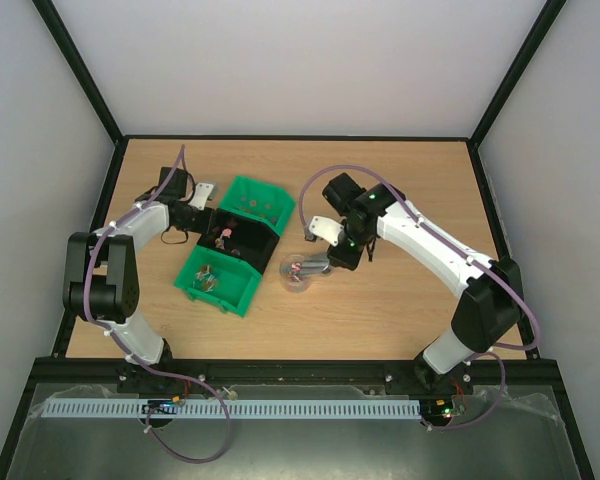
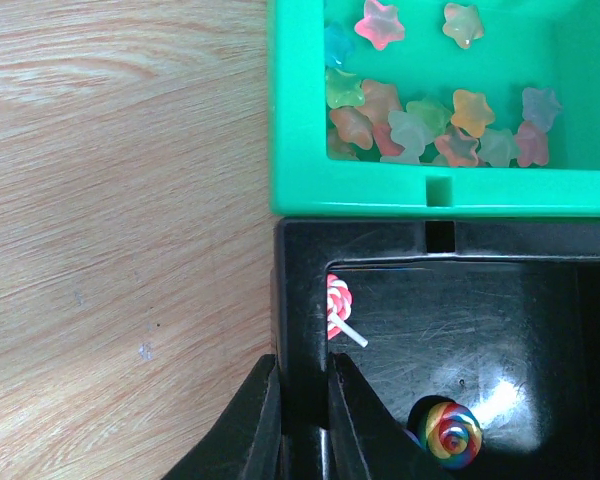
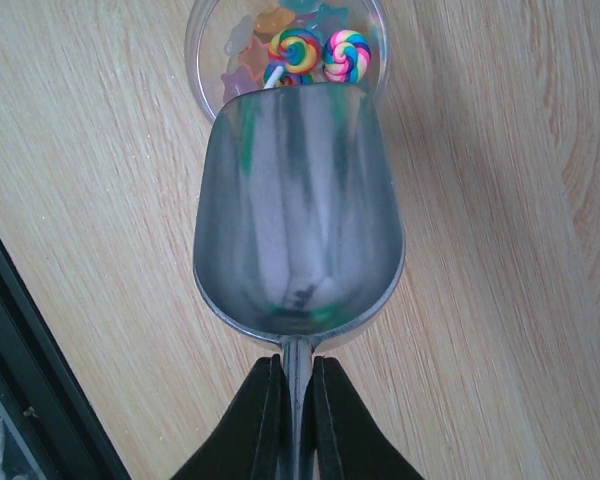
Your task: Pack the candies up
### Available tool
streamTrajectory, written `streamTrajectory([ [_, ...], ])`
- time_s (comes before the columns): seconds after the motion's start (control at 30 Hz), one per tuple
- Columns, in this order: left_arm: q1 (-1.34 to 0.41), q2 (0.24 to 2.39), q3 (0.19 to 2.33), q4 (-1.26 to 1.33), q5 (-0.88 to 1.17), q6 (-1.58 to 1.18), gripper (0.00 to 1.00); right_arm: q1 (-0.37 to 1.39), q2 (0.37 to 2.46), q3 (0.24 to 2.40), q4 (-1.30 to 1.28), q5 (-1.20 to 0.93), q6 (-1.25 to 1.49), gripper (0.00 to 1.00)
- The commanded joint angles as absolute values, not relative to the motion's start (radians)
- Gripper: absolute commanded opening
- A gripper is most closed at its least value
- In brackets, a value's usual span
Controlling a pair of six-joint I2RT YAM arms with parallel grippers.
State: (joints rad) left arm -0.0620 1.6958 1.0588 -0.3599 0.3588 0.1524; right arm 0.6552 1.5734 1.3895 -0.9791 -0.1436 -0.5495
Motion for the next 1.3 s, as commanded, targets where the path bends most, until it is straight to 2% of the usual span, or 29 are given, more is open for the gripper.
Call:
streamTrajectory([
  [0.0,-0.058,1.73,1.021,-0.389,0.336,0.15,0.02,0.661,1.584,1.426,-1.091,-0.108,-0.532,0.01],
  [0.27,-0.058,1.718,1.03,-0.402,0.345,0.17,0.02,0.661,1.557,1.458,-1.06,-0.132,-0.5,0.01],
  [0.43,-0.057,1.7,1.037,-0.427,0.351,0.192,0.1,0.661,1.525,1.462,-0.98,-0.157,-0.466,0.01],
  [0.8,-0.054,1.64,1.077,-0.493,0.378,0.213,0.49,0.651,1.425,1.396,-0.61,-0.171,-0.335,0.01],
  [0.93,-0.046,1.621,1.11,-0.532,0.403,0.244,0.71,0.628,1.416,1.367,-0.475,-0.166,-0.241,0.01],
  [1.03,-0.032,1.603,1.144,-0.558,0.421,0.272,0.98,0.579,1.424,1.347,-0.386,-0.174,-0.166,0.01],
  [1.27,-0.003,1.569,1.244,-0.52,0.351,0.262,0.99,0.411,1.48,1.295,-0.216,-0.143,0.049,0.01],
])
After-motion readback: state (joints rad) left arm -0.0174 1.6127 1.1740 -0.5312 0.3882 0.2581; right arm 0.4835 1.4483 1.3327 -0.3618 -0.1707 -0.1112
